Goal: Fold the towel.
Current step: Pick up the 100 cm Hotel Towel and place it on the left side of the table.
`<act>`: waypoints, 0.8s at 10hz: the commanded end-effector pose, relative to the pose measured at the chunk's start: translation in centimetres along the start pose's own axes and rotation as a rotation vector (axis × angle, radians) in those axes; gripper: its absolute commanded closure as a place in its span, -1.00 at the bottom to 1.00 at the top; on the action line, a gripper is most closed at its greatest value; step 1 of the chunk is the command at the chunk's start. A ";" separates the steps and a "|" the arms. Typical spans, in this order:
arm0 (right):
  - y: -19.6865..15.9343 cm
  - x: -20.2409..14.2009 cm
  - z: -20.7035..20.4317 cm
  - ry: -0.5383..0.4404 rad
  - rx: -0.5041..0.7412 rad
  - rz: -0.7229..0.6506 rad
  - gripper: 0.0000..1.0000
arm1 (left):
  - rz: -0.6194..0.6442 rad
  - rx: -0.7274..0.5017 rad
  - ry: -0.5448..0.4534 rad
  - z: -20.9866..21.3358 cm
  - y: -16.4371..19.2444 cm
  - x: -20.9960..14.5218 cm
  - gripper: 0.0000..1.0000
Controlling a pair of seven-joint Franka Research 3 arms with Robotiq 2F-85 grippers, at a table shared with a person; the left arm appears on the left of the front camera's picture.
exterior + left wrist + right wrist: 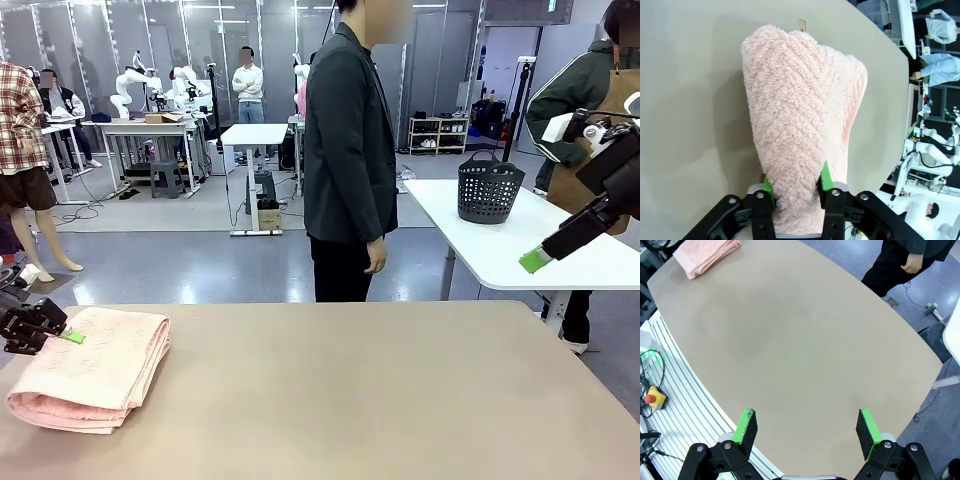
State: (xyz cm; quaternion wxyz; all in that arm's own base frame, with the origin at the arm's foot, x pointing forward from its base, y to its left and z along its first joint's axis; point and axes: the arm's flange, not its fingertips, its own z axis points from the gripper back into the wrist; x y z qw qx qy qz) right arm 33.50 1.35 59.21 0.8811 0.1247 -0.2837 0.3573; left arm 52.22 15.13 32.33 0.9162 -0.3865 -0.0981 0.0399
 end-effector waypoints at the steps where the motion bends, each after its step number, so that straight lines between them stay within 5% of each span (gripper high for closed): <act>1: 0.1 0.0 0.0 0.007 -0.008 -0.017 -1.00 | 0.011 0.052 -0.034 0.8 -0.6 -0.5 -0.82; 2: 0.1 0.0 0.0 0.007 -0.008 -0.017 -1.00 | 0.005 0.060 -0.045 1.0 -0.9 -0.8 -1.00; 8: 0.1 0.0 0.0 0.007 -0.008 -0.017 -1.00 | -0.048 0.135 -0.172 4.8 -3.7 -3.3 -1.00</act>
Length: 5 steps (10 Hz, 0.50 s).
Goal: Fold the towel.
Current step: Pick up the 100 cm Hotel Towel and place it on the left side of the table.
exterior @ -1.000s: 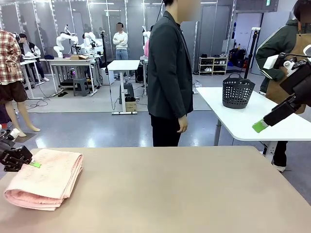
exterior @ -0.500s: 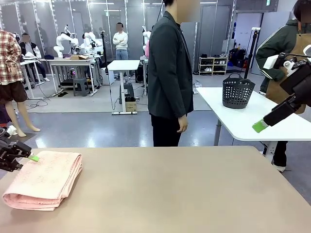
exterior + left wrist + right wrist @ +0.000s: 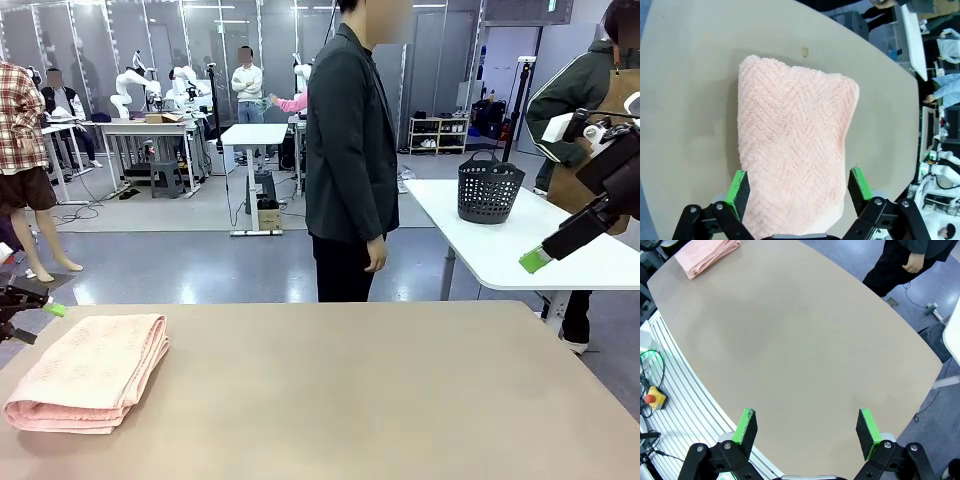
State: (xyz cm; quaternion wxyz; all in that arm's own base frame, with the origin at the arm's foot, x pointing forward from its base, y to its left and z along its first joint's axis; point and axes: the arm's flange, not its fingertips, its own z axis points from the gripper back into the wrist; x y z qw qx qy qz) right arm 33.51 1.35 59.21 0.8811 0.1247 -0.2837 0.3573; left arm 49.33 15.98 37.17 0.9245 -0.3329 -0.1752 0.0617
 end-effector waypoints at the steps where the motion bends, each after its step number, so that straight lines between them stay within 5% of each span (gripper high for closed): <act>1: 0.1 0.0 0.0 0.007 -0.008 -0.017 -1.00 | -0.039 0.032 -0.024 1.0 -1.4 -1.6 -1.00; 5: 0.1 0.0 0.0 0.007 -0.008 -0.017 -1.00 | -0.025 0.002 -0.022 1.3 -1.5 -0.9 -1.00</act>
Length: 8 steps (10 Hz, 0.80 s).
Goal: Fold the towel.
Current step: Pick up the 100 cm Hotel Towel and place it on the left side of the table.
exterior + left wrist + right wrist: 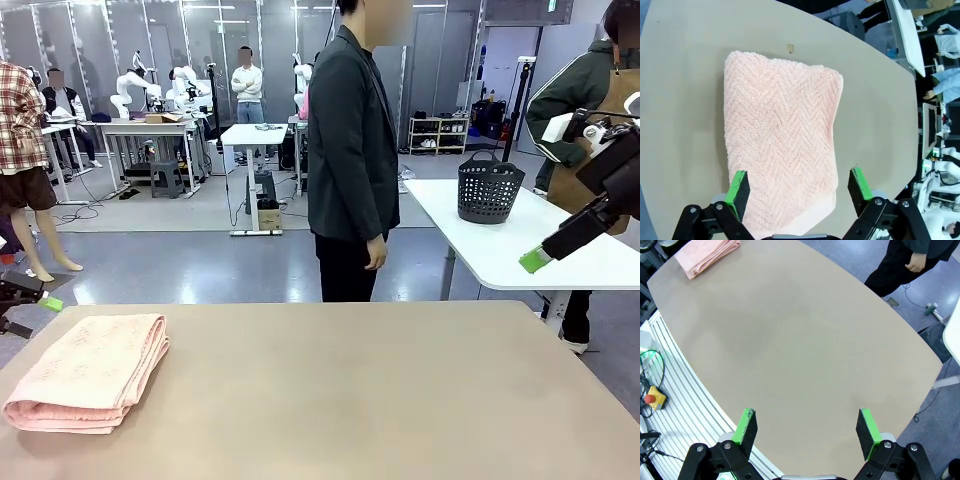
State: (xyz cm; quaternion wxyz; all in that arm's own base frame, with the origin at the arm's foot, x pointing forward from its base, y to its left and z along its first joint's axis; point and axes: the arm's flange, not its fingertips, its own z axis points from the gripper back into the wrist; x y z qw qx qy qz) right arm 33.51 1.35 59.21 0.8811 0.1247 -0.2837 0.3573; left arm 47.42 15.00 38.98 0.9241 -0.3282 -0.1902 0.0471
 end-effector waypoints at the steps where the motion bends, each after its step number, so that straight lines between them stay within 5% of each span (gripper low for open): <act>1: 0.1 0.0 0.0 0.007 -0.008 -0.017 -1.00 | 0.013 0.000 -0.004 -0.1 0.5 0.6 -1.00; 8: 0.1 0.0 0.0 0.007 -0.008 -0.017 -1.00 | 0.013 0.000 -0.004 -0.1 0.5 0.6 -1.00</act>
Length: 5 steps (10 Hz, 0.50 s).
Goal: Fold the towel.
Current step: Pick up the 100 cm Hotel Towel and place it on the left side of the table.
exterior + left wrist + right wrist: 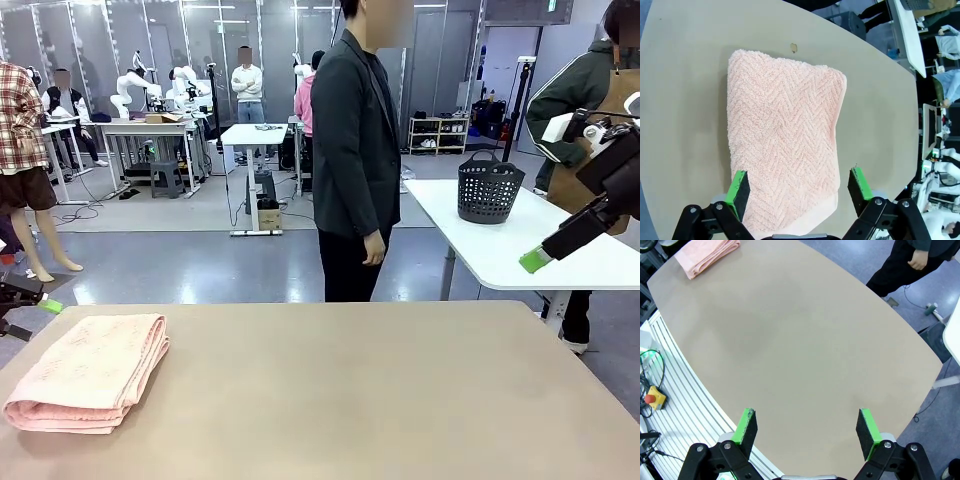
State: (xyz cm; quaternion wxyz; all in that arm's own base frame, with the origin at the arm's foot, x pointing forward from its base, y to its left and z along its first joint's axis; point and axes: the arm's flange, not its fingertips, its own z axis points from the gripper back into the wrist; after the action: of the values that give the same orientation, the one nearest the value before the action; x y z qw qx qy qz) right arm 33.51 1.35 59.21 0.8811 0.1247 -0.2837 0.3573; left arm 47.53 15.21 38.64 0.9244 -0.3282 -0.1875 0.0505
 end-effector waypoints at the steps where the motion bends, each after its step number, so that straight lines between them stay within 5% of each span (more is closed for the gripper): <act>1: 0.1 0.0 0.0 0.007 -0.008 -0.017 -1.00 | 0.005 -0.002 -0.006 0.0 0.1 0.5 -1.00; 5: 0.1 0.0 0.0 0.007 -0.008 -0.017 -1.00 | 0.005 -0.002 -0.006 0.0 0.1 0.5 -1.00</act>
State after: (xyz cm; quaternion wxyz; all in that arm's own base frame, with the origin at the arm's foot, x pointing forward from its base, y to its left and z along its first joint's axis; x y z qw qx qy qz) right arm 33.51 1.35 59.21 0.8811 0.1247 -0.2837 0.3573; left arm 47.53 15.21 38.64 0.9244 -0.3282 -0.1875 0.0506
